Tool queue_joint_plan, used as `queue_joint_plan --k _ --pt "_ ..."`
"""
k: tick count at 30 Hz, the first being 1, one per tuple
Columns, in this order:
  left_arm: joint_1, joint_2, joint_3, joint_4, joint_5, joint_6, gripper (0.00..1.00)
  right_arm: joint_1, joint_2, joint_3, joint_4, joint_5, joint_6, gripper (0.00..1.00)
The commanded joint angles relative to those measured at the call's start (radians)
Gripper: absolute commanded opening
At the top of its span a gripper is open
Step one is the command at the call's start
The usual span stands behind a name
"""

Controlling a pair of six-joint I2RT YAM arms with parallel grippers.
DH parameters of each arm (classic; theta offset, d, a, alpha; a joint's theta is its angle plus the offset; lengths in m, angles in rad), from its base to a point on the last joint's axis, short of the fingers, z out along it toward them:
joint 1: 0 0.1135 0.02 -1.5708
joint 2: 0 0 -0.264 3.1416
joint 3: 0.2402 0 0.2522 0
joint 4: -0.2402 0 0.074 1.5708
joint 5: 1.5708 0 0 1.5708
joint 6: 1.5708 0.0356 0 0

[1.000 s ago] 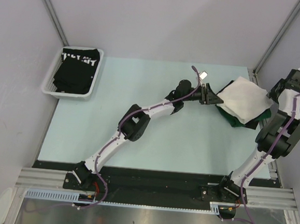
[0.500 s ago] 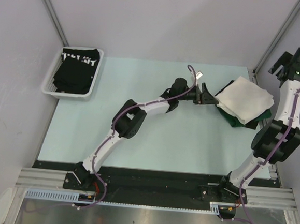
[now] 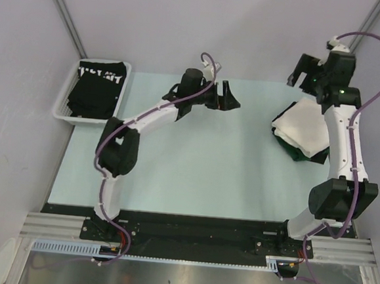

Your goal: Fold and stack the t-shirts

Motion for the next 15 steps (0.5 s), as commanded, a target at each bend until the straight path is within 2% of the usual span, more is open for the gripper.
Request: queue_joint_plan --k 1,8,13,15 --pt "-0.004 -0.292 -0.145 -0.332 -0.291 0.281 1.00 0.158 -0.039 -0.091 -0.072 0.036 -0.013 1.00" --pt "0.020 -0.697 -0.461 -0.338 -0.558 0.397 1.00 0.419 -0.103 -0.214 0.010 0.168 -0.047 1.00" --pt "0.022 -0.846 -0.576 -0.320 -0.708 0.398 1.00 0.557 -0.041 -0.194 0.004 0.225 -0.038 1.00" --pt "0.022 -0.883 -0.615 -0.327 -0.788 0.370 0.99 0.572 -0.026 -0.194 0.010 0.254 -0.043 1.00"
